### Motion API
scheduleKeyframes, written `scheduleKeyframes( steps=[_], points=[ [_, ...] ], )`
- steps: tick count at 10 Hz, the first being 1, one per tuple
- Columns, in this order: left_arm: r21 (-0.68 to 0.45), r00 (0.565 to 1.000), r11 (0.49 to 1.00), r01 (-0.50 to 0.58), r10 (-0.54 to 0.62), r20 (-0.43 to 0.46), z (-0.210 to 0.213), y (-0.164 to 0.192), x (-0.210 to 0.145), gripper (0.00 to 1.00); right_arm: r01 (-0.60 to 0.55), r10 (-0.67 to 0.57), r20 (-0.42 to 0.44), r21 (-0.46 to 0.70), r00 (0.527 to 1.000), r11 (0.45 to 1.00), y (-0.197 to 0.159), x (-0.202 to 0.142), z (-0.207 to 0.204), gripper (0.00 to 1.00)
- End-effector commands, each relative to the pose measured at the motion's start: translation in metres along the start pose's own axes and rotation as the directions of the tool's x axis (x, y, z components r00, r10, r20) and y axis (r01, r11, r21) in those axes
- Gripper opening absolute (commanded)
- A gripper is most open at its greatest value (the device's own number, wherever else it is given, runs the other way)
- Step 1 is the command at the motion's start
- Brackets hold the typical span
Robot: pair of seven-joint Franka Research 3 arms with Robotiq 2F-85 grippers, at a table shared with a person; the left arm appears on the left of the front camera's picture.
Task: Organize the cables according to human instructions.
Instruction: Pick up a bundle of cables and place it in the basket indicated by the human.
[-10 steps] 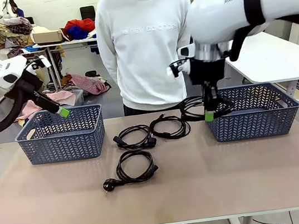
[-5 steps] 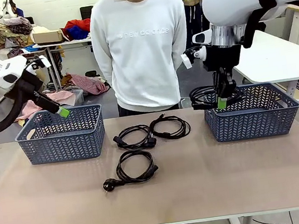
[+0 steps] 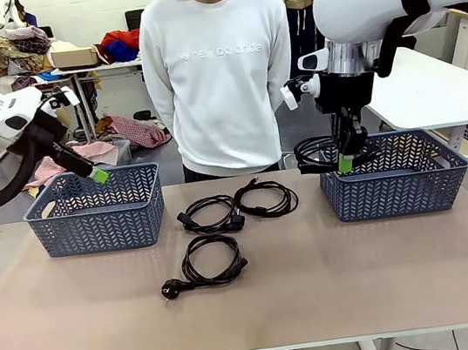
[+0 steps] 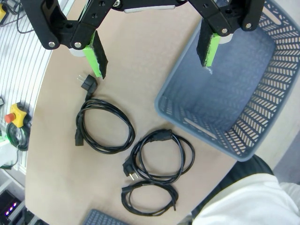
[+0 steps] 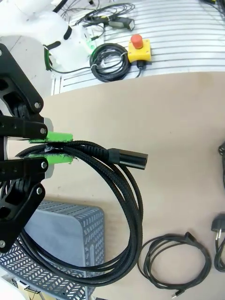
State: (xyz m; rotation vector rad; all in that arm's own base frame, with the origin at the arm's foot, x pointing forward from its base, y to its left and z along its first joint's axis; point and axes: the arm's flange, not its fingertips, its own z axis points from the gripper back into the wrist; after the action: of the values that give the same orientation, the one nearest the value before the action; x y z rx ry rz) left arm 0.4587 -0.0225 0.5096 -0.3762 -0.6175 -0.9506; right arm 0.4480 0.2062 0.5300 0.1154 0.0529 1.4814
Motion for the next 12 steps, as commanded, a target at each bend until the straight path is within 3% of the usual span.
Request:
scheduleKeyframes(
  steps=[1, 3, 9, 12],
  points=[
    [-0.014, 0.999, 1.0, 0.013, -0.012, 0.032, 0.0, 0.0, -0.001, 1.0, 0.0, 0.0, 0.0, 0.0, 1.0, 1.0, 0.0, 0.0, 0.0, 0.12],
    [-0.014, 0.999, 1.0, 0.013, -0.012, 0.032, 0.0, 0.0, -0.001, 1.0, 0.071, -0.071, 0.001, -0.082, 0.997, 0.994, -0.028, -0.029, -0.001, 0.12],
    [-0.014, 0.999, 1.0, 0.013, -0.012, 0.032, 0.0, 0.0, -0.001, 1.0, 0.064, -0.068, -0.032, -0.119, 0.997, 0.991, -0.096, -0.121, -0.01, 0.12],
    [-0.014, 0.999, 1.0, 0.013, -0.012, 0.032, 0.0, 0.0, -0.001, 1.0, 0.049, -0.049, 0.0, -0.159, 0.999, 0.986, -0.121, -0.141, -0.016, 0.12]
  ],
)
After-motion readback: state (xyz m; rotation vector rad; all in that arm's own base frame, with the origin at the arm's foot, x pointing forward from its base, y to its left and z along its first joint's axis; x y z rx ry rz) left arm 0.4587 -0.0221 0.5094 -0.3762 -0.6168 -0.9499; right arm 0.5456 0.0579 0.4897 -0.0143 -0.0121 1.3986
